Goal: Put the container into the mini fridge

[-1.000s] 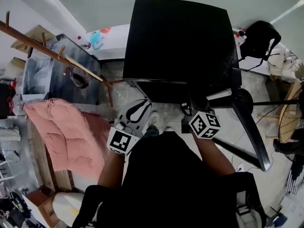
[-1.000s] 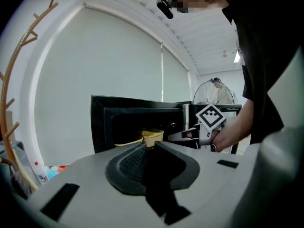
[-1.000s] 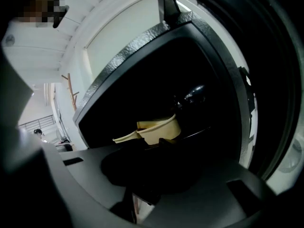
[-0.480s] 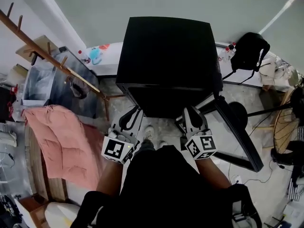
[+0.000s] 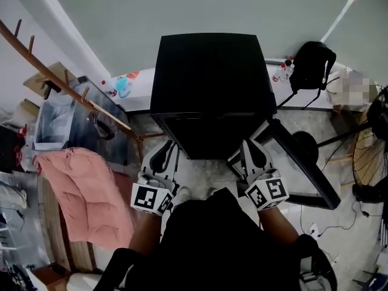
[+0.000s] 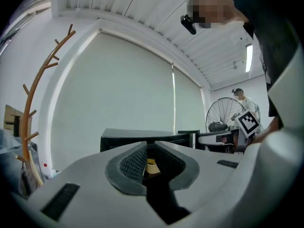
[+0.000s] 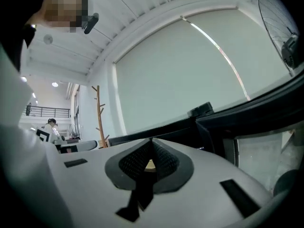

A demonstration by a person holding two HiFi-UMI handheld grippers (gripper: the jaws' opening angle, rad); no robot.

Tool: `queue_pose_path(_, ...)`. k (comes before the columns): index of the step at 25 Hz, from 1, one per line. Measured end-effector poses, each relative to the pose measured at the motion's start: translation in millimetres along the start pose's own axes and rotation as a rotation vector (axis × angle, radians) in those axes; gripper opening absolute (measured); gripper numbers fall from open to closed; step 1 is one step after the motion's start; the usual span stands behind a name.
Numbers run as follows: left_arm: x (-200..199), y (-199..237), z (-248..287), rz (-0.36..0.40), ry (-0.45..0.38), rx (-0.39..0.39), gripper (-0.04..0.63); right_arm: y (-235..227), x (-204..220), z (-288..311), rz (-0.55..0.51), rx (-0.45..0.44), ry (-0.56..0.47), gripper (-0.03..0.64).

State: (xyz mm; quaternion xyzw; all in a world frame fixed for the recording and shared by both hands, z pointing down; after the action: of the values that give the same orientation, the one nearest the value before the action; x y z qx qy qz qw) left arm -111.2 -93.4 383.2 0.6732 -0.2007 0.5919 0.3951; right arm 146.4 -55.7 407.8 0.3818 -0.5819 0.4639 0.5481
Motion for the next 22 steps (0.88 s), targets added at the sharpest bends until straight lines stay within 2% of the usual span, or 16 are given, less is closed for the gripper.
queue_pose_path(3,-7,7,5,0.017,-0.013,0.034,0.061,3,-5,1,-0.037,0.039,-0.019,0.034)
queue_pose_path(12,-16,41,-5,0.003,-0.024,0.059,0.049,18,-1,7,0.018,0.137,-0.027,0.032)
queue_pose_path(16,-16,46,-7,0.01,-0.017,0.08,0.049,26,-3,4,-0.021,0.151,-0.029,0.031)
queue_pose_path(22,-13,46,-6,-0.001,-0.001,0.105,0.049,29,-2,4,0.003,0.166,-0.018,0.031)
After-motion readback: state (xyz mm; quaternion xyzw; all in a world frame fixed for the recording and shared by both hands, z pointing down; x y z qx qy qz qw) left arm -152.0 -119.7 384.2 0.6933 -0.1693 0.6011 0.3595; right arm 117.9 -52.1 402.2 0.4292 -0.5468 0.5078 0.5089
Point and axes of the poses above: the fingertips, and each gripper's own axes: z forward along the fingers, y to its left, x out of its underside, the point moved 6 cm from there along -z, backward along the fingers, and after that the axes turned 13 degrees about -z, right-handed, at the moved point
